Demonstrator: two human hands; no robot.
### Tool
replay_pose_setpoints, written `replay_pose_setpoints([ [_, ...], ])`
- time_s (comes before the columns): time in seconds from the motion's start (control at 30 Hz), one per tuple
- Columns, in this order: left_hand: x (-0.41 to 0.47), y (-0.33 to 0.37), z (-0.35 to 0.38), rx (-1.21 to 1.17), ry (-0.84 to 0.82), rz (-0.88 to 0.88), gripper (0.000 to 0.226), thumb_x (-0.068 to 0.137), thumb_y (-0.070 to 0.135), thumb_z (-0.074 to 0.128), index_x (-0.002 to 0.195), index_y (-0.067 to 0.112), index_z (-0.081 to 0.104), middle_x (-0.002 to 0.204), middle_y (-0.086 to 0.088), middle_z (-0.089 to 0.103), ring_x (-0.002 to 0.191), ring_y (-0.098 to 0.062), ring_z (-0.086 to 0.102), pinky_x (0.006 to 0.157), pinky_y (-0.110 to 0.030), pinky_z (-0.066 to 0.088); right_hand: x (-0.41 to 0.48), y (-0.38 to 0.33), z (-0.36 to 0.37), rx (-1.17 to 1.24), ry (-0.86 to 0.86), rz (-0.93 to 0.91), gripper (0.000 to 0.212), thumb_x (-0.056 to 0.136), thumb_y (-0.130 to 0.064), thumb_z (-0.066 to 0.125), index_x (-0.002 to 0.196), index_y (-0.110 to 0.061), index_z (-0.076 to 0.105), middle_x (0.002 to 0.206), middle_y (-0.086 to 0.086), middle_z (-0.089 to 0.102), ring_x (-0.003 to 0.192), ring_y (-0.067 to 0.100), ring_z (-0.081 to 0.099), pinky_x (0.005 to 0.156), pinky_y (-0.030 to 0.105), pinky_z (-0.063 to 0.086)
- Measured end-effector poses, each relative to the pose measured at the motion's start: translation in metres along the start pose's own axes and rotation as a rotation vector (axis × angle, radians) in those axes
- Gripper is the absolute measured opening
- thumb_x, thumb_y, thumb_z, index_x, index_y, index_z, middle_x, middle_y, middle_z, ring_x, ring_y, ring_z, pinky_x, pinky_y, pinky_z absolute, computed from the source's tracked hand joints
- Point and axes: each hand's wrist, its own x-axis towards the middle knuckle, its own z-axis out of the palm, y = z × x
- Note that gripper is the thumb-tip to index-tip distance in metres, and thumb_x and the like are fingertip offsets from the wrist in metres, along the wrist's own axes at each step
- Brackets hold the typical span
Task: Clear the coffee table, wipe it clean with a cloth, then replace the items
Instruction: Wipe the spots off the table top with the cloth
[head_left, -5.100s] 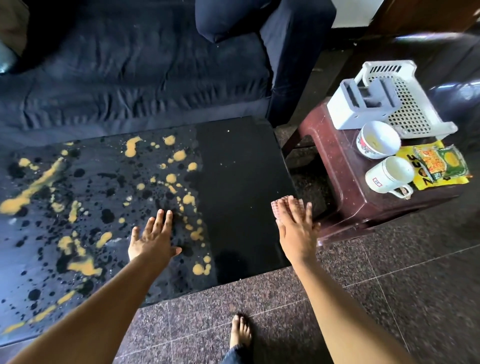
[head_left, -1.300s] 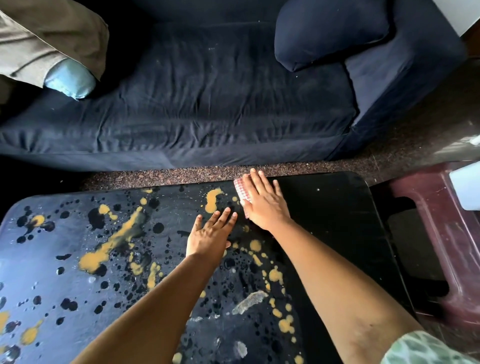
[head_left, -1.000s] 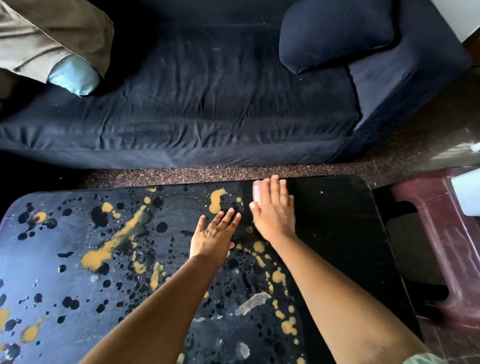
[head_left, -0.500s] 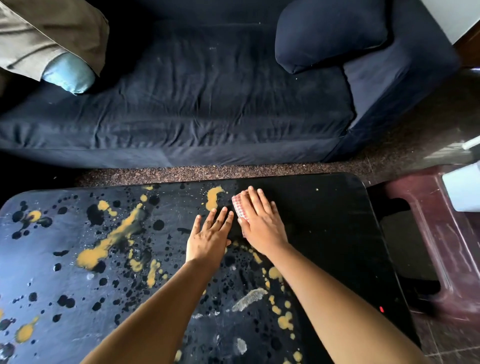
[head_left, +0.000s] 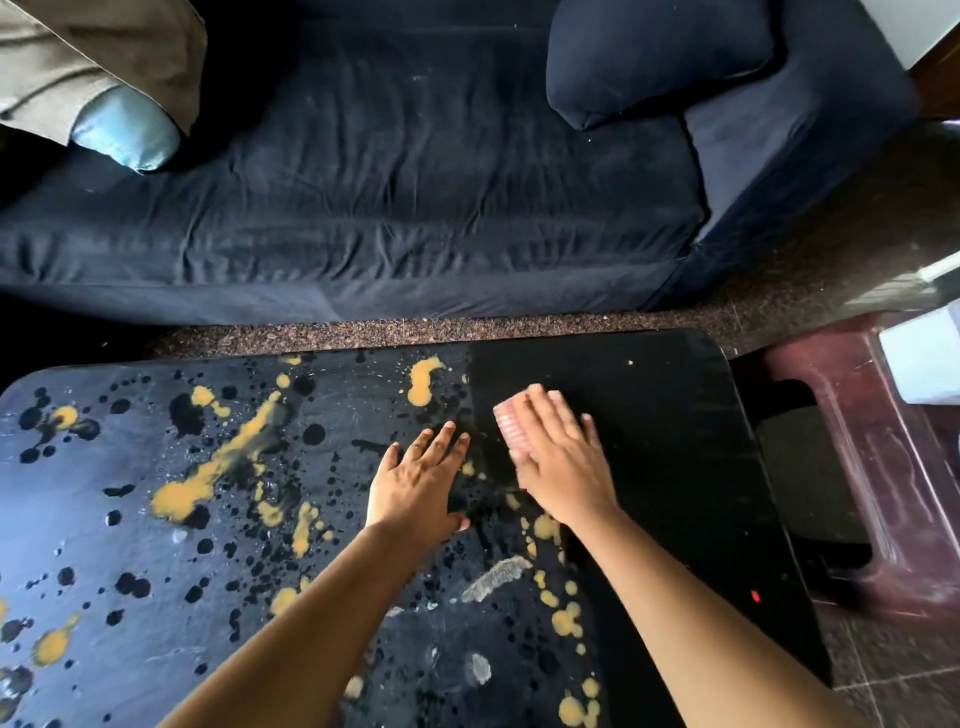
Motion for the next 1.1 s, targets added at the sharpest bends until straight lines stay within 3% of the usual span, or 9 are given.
replay_pose_setpoints([
  [0.13,0.001,-0.002,-0.001,-0.002,-0.022,0.007,0.103,0.081,0.054,0.064,0.152,0.029,-0.006,0.159,0.009,-0.013,0.147,-0.013,-0.003,0.119,-0.038,0.005,-0.004,-0.009,-0.002,0.147,0.056,0.438,0.067,0.096,-0.039,0.038,0.152,-0.022,0.005,0.16,0.001,0.002,0.147,0.023,0.001,0.115,0.047,0.014],
  [0.33,0.0,0.001,0.0,-0.004,-0.034,-0.019,0.104,0.081,0.053,0.065,0.152,0.026,-0.007,0.159,0.009,-0.013,0.147,-0.013,-0.005,0.118,-0.038,0.002,-0.014,-0.04,0.011,0.046,0.037,-0.063,0.064,0.093,-0.041,0.038,0.151,-0.026,0.015,0.159,-0.004,0.01,0.146,0.02,0.012,0.114,0.05,0.018],
  [0.53,-0.001,0.001,0.002,-0.032,-0.052,-0.047,0.11,0.081,0.05,0.066,0.15,0.024,-0.014,0.158,0.01,-0.016,0.147,-0.012,-0.009,0.118,-0.038,-0.001,-0.024,-0.002,0.008,0.113,0.056,0.421,0.067,0.094,-0.038,0.04,0.152,-0.022,0.01,0.16,0.001,0.005,0.147,0.023,0.005,0.115,0.047,0.017],
  [0.6,-0.001,0.003,0.002,-0.038,-0.055,-0.058,0.11,0.081,0.049,0.067,0.15,0.022,-0.015,0.158,0.009,-0.016,0.147,-0.012,-0.01,0.118,-0.038,-0.002,-0.022,-0.021,0.012,0.116,0.093,0.365,0.07,0.092,-0.037,0.047,0.151,-0.019,0.015,0.159,0.004,0.011,0.146,0.027,0.011,0.113,0.048,0.02],
  [0.77,-0.002,0.004,0.004,-0.031,-0.053,-0.076,0.11,0.081,0.049,0.066,0.15,0.02,-0.015,0.158,0.008,-0.017,0.146,-0.012,-0.011,0.118,-0.039,-0.004,-0.031,-0.013,0.014,0.0,0.042,-0.118,0.065,0.09,-0.042,0.04,0.15,-0.025,0.021,0.158,-0.003,0.016,0.145,0.021,0.019,0.112,0.05,0.027],
  [0.83,-0.004,0.005,0.004,-0.034,-0.059,-0.086,0.11,0.082,0.048,0.065,0.15,0.019,-0.016,0.158,0.007,-0.018,0.146,-0.011,-0.013,0.117,-0.04,-0.005,-0.033,0.007,0.011,-0.007,0.012,-0.038,0.066,0.09,-0.043,0.033,0.151,-0.029,0.013,0.159,-0.007,0.008,0.146,0.018,0.012,0.114,0.05,0.022],
  [0.97,-0.006,0.007,0.005,-0.05,-0.055,-0.108,0.109,0.083,0.047,0.064,0.15,0.019,-0.016,0.158,0.007,-0.019,0.146,-0.012,-0.014,0.117,-0.04,-0.007,-0.033,-0.006,0.01,0.123,0.063,0.392,0.066,0.093,-0.037,0.042,0.151,-0.022,0.014,0.16,0.002,0.008,0.146,0.025,0.008,0.114,0.049,0.02],
  [1.03,-0.007,0.008,0.007,-0.053,-0.047,-0.117,0.107,0.084,0.046,0.064,0.15,0.018,-0.016,0.158,0.006,-0.019,0.146,-0.012,-0.014,0.117,-0.04,-0.007,-0.034,-0.034,0.015,0.14,0.101,0.35,0.068,0.091,-0.036,0.045,0.151,-0.02,0.018,0.159,0.005,0.013,0.145,0.028,0.013,0.112,0.05,0.023],
  [1.1,-0.007,0.008,0.007,-0.055,-0.046,-0.122,0.106,0.085,0.045,0.064,0.15,0.018,-0.016,0.158,0.006,-0.019,0.145,-0.011,-0.015,0.117,-0.04,-0.007,-0.039,-0.05,0.021,0.09,0.106,0.137,0.066,0.089,-0.038,0.041,0.149,-0.02,0.023,0.157,0.005,0.02,0.144,0.028,0.02,0.11,0.049,0.027],
])
